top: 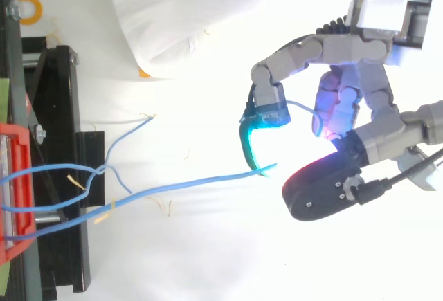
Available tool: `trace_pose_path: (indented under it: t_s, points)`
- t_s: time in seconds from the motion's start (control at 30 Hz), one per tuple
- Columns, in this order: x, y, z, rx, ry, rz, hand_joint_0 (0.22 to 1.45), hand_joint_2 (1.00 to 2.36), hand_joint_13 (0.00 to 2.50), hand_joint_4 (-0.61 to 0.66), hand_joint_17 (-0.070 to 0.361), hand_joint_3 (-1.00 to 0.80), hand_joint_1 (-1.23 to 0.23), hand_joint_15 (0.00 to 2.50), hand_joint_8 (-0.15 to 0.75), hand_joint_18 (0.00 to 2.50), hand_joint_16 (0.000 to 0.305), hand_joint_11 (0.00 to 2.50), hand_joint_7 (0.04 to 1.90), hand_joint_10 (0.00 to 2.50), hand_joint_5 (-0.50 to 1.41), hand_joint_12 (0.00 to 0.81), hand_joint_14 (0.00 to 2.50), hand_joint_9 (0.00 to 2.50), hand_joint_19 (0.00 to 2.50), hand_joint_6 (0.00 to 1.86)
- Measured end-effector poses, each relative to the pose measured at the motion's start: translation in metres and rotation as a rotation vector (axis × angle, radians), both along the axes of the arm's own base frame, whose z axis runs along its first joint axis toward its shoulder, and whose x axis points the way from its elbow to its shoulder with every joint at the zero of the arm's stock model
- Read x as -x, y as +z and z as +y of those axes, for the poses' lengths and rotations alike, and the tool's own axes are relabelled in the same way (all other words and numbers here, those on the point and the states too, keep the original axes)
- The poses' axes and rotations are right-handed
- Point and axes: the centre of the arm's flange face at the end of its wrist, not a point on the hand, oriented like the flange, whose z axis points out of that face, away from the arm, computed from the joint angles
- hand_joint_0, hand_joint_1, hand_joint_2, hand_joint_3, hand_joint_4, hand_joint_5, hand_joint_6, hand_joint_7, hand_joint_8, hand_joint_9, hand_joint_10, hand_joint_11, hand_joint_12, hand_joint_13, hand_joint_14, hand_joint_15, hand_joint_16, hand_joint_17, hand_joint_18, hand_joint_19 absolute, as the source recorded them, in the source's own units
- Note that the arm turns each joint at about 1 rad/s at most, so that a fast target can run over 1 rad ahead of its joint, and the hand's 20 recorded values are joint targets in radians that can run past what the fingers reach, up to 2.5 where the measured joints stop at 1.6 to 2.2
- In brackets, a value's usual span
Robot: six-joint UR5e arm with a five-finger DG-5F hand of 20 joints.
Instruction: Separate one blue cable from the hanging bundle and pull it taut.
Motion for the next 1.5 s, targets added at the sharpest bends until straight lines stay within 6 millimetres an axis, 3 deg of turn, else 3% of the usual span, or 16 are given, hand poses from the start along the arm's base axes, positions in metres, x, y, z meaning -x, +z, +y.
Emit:
trace_pose_path:
  t_s: [0.5, 1.5]
  points:
    - [0.0000, 0.0001, 0.0002, 0.000, 0.000, 0.000, 0.75, 1.02, 1.37, 0.07, 0.096, -0.22, -0.71, 0.55, 0.145, 1.04, 0.043, 0.48, 1.27, 0.02, 0.15, 0.229, 0.02, 1.99, 0.59, 0.50]
    - [0.0001, 0.0001, 0.0001, 0.000, 0.000, 0.000, 0.74, 1.02, 1.37, 0.07, 0.100, -0.21, -0.71, 0.55, 0.144, 1.09, 0.045, 0.49, 1.25, 0.02, 0.15, 0.226, 0.02, 2.01, 0.64, 0.50]
